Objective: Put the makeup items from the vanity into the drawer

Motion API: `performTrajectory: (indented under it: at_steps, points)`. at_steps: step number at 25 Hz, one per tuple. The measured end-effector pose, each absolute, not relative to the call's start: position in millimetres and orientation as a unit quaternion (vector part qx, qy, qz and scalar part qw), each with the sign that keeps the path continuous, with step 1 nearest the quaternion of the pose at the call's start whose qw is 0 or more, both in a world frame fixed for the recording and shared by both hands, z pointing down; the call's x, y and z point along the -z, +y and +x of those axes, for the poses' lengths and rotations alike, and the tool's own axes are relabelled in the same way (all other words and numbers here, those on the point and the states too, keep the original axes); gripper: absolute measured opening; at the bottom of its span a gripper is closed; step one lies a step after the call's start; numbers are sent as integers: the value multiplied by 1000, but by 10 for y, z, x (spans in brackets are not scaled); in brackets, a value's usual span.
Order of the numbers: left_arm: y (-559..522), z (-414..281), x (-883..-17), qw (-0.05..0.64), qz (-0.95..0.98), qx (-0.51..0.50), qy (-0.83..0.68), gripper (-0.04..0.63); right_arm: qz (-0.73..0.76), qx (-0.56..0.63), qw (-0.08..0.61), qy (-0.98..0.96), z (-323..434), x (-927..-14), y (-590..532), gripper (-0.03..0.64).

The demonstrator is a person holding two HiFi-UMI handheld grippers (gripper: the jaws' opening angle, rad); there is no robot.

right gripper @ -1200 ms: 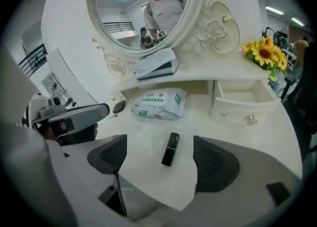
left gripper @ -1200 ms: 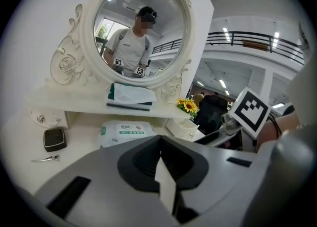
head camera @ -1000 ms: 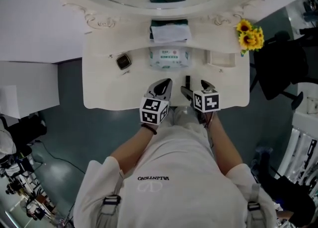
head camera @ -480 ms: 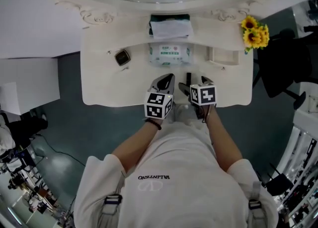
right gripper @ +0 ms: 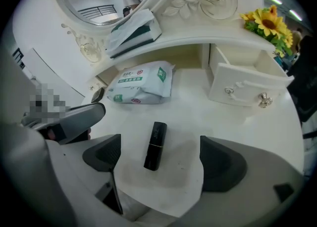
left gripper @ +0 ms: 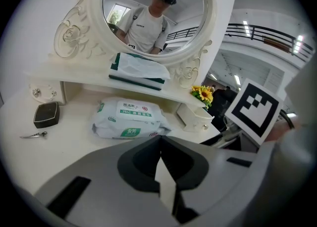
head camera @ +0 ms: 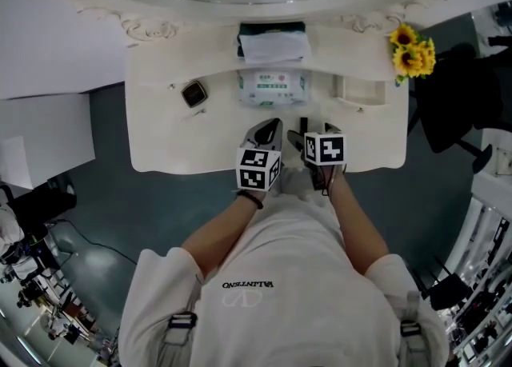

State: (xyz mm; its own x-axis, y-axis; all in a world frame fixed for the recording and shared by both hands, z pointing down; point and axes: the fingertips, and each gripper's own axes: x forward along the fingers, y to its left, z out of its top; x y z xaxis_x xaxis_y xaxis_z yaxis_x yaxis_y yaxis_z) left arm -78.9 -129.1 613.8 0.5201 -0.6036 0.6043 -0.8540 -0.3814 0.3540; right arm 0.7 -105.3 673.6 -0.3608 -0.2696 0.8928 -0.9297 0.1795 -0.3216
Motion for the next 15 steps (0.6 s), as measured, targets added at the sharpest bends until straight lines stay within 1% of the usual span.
performTrajectory:
  at_steps: [5, 15]
  points:
    - [-1301, -795, -6222, 328, 805, -211, -447, 2, 440, -478, 361, -669, -18, -6796, -1041, 503]
    - [-1273, -861, -6479, 358, 785, -250, -439, 2, 442, -478, 377, -659, -18, -6848, -1057, 491]
